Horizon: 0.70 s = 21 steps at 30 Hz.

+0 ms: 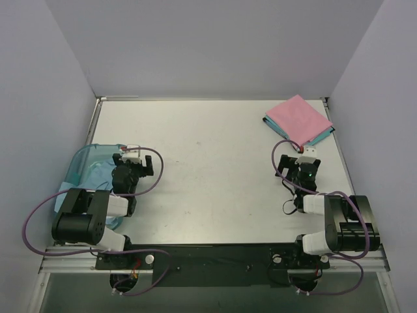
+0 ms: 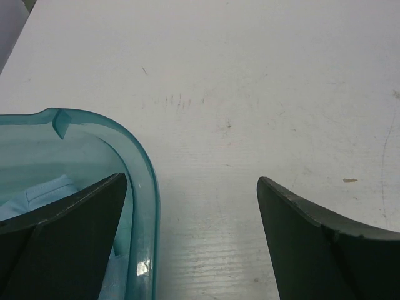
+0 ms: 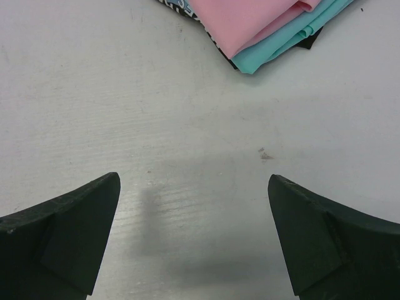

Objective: Fold and stack the t-shirts
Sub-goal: Grab crumpled tshirt from bin with the left arm

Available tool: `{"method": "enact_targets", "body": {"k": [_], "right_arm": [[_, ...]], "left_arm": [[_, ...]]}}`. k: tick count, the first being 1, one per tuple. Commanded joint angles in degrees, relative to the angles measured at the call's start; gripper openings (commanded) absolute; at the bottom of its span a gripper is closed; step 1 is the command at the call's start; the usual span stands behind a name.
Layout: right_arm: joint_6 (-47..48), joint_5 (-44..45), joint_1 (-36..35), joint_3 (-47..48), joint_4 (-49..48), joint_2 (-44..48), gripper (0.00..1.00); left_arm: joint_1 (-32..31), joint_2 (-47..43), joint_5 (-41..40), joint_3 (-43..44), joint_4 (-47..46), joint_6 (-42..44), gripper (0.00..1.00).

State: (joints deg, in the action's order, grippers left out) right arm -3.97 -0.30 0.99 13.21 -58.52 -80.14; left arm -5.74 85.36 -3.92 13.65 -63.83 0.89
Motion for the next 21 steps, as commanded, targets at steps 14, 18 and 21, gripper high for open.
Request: {"method": "enact_targets", "body": {"k": [14,18,21], "right_arm": [[-12.6,-14.7,5.5,16.0,29.4,26.2,1.0],[-17.2,-26.4,5.6,24.6,35.2,23.8,1.0],[-21.7,-35.0,3.8,30.6,36.4,19.1,1.0]], "left_arm": [[0.4,-27.8,23.9,11.4,35.3,5.6,0.96],[0.3,-30.1,14.0,30.6,68.8,3.9,0.96],[0.2,-26.3,7.3,47.2,94.2,5.1,0.97]]}}
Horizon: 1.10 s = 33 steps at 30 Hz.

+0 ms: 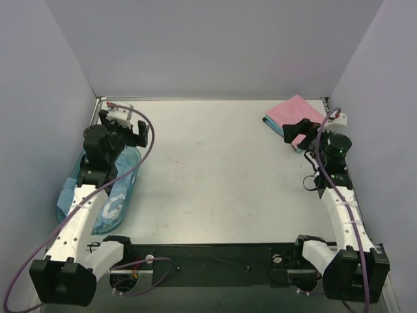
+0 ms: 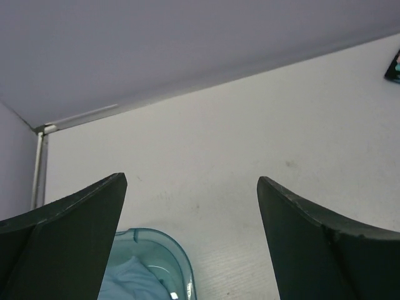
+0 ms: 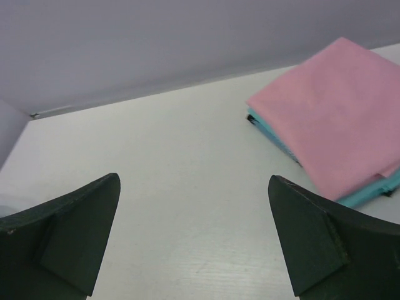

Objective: Fold and stack the t-shirts
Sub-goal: Grab crumpled tshirt from bin with the left arm

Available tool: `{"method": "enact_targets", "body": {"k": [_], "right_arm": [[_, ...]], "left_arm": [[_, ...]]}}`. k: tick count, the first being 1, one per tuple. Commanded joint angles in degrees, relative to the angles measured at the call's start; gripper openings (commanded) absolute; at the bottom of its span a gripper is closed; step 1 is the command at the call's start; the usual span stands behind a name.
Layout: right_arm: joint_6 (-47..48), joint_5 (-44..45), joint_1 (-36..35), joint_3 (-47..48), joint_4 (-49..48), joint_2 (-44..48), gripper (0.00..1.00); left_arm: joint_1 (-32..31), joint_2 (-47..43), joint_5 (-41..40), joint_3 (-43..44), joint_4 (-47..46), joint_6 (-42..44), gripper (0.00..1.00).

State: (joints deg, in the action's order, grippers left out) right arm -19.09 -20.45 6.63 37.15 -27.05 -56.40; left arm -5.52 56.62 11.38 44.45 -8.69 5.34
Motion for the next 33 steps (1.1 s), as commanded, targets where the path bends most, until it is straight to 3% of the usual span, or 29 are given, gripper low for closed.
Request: {"method": "enact_targets", "body": {"k": [1,3,6,10,12,16,20,27,31,33], "right_arm": [[-4.1,-15.1,-2.8,8.7,6.6,-7.2,1.0],[3.4,-11.1,-8.5,15.4,17.3,-10.7,1.0],[9.9,-6.5,-16.5,24.3,29.3,-15.7,1.0],[12.1,-6.4,-22.9,30.4,33.9,-21.2,1.0],[12.0,-5.6,-25.7,32.0,34.3,-22.9,1.0],[12.7,-4.8,-30.7,33.2,34.8,-24.8,1.0],[15.7,-2.6,-35.1,35.4,38.1,-26.1,1.0],[18.7,2.0,-41.2,39.2,42.8,-28.1,1.0],[18.7,4.2,-43.4,39.1,43.6,-27.6,1.0],[18.7,5.5,-44.1,38.5,43.7,-27.2,1.0]], "left_arm": [[0.1,4.4,-6.7,21.7,43.4,1.5,0.97],[0.1,6.8,-3.1,27.9,54.6,4.8,0.97],[1.7,12.3,-9.1,31.0,64.2,6.7,0.97],[18.8,23.1,-8.1,33.7,68.5,9.9,0.97],[21.8,28.0,-12.8,34.7,69.9,12.0,0.96],[21.9,31.6,-13.0,30.1,64.5,13.0,0.92],[21.9,37.7,-16.9,27.3,57.8,11.8,0.75],[21.8,46.7,-20.6,27.8,49.4,11.5,0.77],[21.8,50.3,-21.6,28.4,49.4,12.3,0.77],[21.8,50.4,-21.0,28.3,49.6,12.5,0.66]]}}
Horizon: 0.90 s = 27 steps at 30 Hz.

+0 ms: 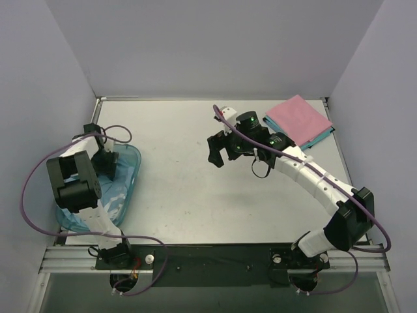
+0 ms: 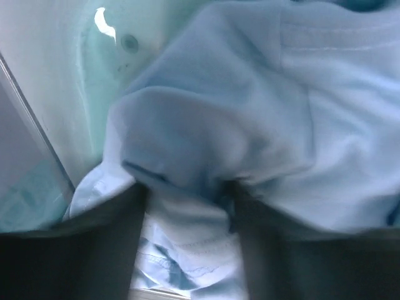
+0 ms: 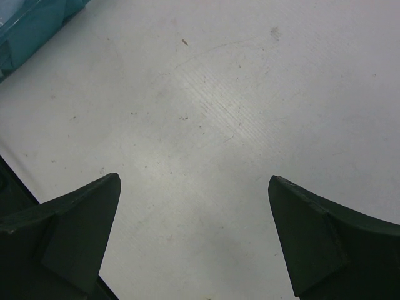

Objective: Fold and stack the t-shirts
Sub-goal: Grab crumpled tshirt from bin with the left arm

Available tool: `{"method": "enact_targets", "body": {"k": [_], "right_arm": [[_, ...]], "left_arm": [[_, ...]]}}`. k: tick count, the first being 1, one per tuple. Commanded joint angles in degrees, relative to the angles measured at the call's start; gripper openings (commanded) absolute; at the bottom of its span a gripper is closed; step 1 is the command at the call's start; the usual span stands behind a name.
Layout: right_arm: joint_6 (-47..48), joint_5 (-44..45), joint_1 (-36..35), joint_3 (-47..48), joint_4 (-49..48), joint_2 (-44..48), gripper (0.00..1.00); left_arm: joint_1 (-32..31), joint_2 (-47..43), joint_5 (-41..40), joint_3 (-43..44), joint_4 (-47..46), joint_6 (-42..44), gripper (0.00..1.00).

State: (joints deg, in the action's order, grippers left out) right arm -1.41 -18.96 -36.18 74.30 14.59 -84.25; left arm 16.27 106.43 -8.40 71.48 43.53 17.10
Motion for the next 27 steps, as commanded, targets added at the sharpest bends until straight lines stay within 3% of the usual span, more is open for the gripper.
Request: {"method": "enact_targets", "body": {"k": [1,2,3,4,10,17,19,21,22,23,27], "right_arm": [[1.0,4.3,-1.4,1.2,2.0,1.2,1.0],[1.0,4.9,-1.6,1.2,2.4,1.4,1.0],[1.0,5.2,-1.8,1.2,2.5,1.8,1.0],[1.0,5.9,-1.9,1.0,2.7,2.1,1.0],[1.0,7.4,-2.2,2.2,2.8,5.2,1.0],[-1.0,6.8,-2.5,6.5,0.5,7.8,1.0],[-2.9,8.2,-2.4,7.3,-0.4,8.8,1.0],[-5.0,8.5,-1.8,8.3,-0.6,9.9,1.0],[-6.1,8.5,-1.2,8.9,-0.6,10.7,1.0],[-6.8,8.5,-0.8,9.2,-0.5,11.4,1.0],[-15.4,6.3,5.7,8.8,0.1,16.8,1.0]], "left_arm": [[0.0,0.3,-1.0,1.6,-2.5,0.8,0.42],[0.0,-0.5,-0.4,2.0,-1.4,0.8,0.31],[0.1,-1.1,-0.1,3.1,-0.7,0.8,0.06],[0.0,-2.9,0.0,4.3,0.3,0.7,0.0],[-0.4,-16.8,-2.3,15.2,1.0,1.4,0.0],[-3.2,-25.7,13.0,41.9,3.6,0.3,0.0],[-8.0,-24.1,13.7,50.9,5.9,0.0,0.0],[-20.2,-22.0,15.0,59.5,8.9,0.2,0.0],[-22.9,-21.4,16.0,63.6,9.7,-0.1,0.0],[-29.3,-20.6,16.4,66.2,10.5,-0.1,0.0],[-44.4,-16.4,18.5,71.2,12.9,-0.7,0.0]]}}
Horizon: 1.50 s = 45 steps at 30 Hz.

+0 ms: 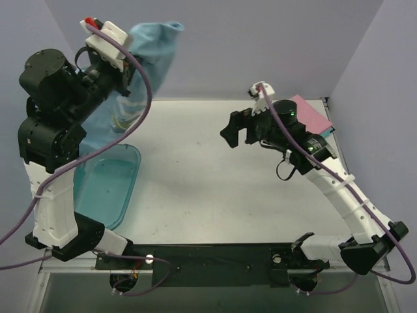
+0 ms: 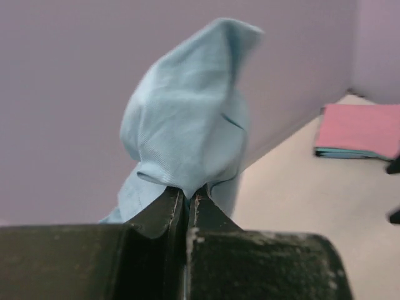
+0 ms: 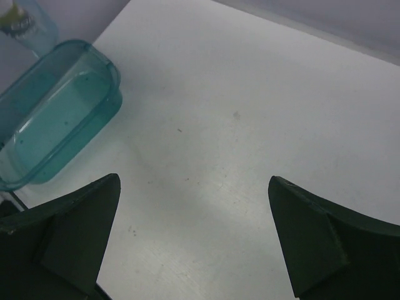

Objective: Fold and stack the t-shirts
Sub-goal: Move the tshirt to the center of the board

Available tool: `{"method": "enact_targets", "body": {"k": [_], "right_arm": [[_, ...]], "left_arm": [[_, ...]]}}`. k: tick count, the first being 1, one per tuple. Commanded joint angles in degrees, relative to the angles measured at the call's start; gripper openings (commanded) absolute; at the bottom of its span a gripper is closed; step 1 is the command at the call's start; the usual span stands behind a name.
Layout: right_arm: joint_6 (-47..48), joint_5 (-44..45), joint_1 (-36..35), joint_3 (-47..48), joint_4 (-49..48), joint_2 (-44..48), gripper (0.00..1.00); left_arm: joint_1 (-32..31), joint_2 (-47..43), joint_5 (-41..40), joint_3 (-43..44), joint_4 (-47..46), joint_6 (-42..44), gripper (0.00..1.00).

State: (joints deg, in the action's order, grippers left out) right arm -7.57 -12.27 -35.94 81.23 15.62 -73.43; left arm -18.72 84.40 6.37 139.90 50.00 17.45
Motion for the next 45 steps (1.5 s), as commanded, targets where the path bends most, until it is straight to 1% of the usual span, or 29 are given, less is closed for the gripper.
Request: {"method": "enact_targets", "body": {"k": [1,2,5,8,12,13,14,15,16,17,18,20,22,25,26,27,28,29,30,31,32,33,35,36,38,39,41,43,45], "right_arm": [[-10.9,-1.3,9.5,1.0,-0.1,6.7,1.0],[-14.0,-1.4,13.8,-0.2,0.6,8.4,1.0],[-16.4,-0.2,21.4,-2.2,7.0,11.0,1.0],[-17.7,0.7,28.4,-4.0,13.7,12.2,0.98],[-15.6,1.5,30.8,-6.5,19.6,13.1,0.98],[-14.9,1.9,30.8,-6.9,20.1,13.2,0.98],[-14.6,2.8,30.9,-7.0,21.6,12.7,0.98],[-14.0,3.0,31.0,-7.1,22.3,11.9,0.98],[-13.7,4.1,31.1,-7.1,23.9,11.5,0.98],[-13.3,4.6,31.1,-7.1,24.5,10.8,0.97],[-13.3,5.5,31.1,-7.4,25.8,10.4,0.97],[-13.3,6.4,31.1,-8.7,27.4,9.4,0.96],[-14.3,6.2,31.1,-10.5,29.3,8.1,0.93],[-16.3,5.4,30.4,-14.8,31.4,6.2,0.85],[-16.8,5.2,30.1,-16.1,31.8,6.1,0.83],[-17.6,5.2,29.4,-18.4,32.0,5.7,0.79],[-18.1,5.4,29.0,-19.8,32.3,5.6,0.78],[-19.1,5.4,28.4,-21.9,32.6,5.3,0.76],[-20.0,5.3,28.1,-22.8,32.8,5.2,0.75],[-20.6,5.1,27.4,-24.4,33.0,5.5,0.73],[-21.4,4.9,27.0,-25.1,33.1,6.1,0.73],[-22.0,5.0,25.8,-26.5,33.1,6.5,0.73],[-23.8,5.4,23.9,-28.5,33.0,7.1,0.73],[-24.8,5.3,22.7,-30.0,32.8,7.2,0.74],[-25.4,4.9,21.7,-32.6,31.8,6.4,0.76],[-25.6,4.0,21.7,-33.7,30.6,6.0,0.76],[-26.1,3.9,22.0,-36.8,27.1,5.4,0.76],[-27.1,3.1,22.1,-39.7,22.8,6.2,0.77],[-27.8,1.6,22.4,-41.3,19.6,6.2,0.77]], "left_arm": [[-11.8,6.2,4.1,2.7,7.3,-0.8,0.0],[-15.8,7.4,4.1,1.9,7.7,0.1,0.0],[-22.9,10.2,5.0,-2.7,8.3,0.4,0.0],[-26.7,12.6,10.6,-9.4,8.3,0.3,0.0],[-34.0,16.6,14.1,-17.8,7.7,1.6,0.0],[-35.8,18.0,15.1,-19.9,7.8,2.2,0.08],[-36.9,18.5,17.6,-21.1,8.3,3.9,0.22],[-38.3,19.2,18.9,-22.8,8.8,4.9,0.59],[-38.6,19.4,22.5,-23.7,9.3,7.0,0.77],[-39.0,19.2,24.1,-25.4,10.0,8.1,0.87],[-39.0,19.1,26.6,-26.0,9.9,9.0,0.88],[-38.6,18.4,27.5,-26.6,10.7,10.2,0.88],[-36.4,17.8,27.5,-26.8,10.8,10.7,0.89],[-27.2,15.7,28.9,-29.8,9.7,10.5,0.89],[-23.0,15.3,28.4,-30.8,8.3,10.5,0.85],[-21.3,14.0,27.6,-33.6,7.6,11.4,0.82],[-18.1,12.9,25.5,-37.2,5.9,12.2,0.72],[-17.0,12.5,22.7,-38.9,5.1,14.9,0.68],[-15.1,11.5,21.5,-43.0,4.0,17.0,0.61],[-14.4,11.0,19.0,-44.9,3.4,21.0,0.57],[-13.4,10.4,17.9,-49.6,2.1,23.7,0.56],[-12.8,9.9,16.1,-51.8,1.2,28.0,0.56],[-11.5,9.2,12.9,-59.0,-2.9,32.9,0.56],[-10.3,9.4,12.5,-62.2,-6.0,34.4,0.61],[-8.0,10.9,12.3,-65.1,-9.7,37.0,0.65],[-6.0,11.6,14.5,-65.4,-10.5,39.4,0.69],[-3.2,14.3,18.1,-65.9,-11.5,43.3,0.74],[-1.5,16.6,19.4,-66.4,-13.4,46.8,0.75],[-1.1,18.9,18.7,-66.5,-14.0,50.2,0.76]]}}
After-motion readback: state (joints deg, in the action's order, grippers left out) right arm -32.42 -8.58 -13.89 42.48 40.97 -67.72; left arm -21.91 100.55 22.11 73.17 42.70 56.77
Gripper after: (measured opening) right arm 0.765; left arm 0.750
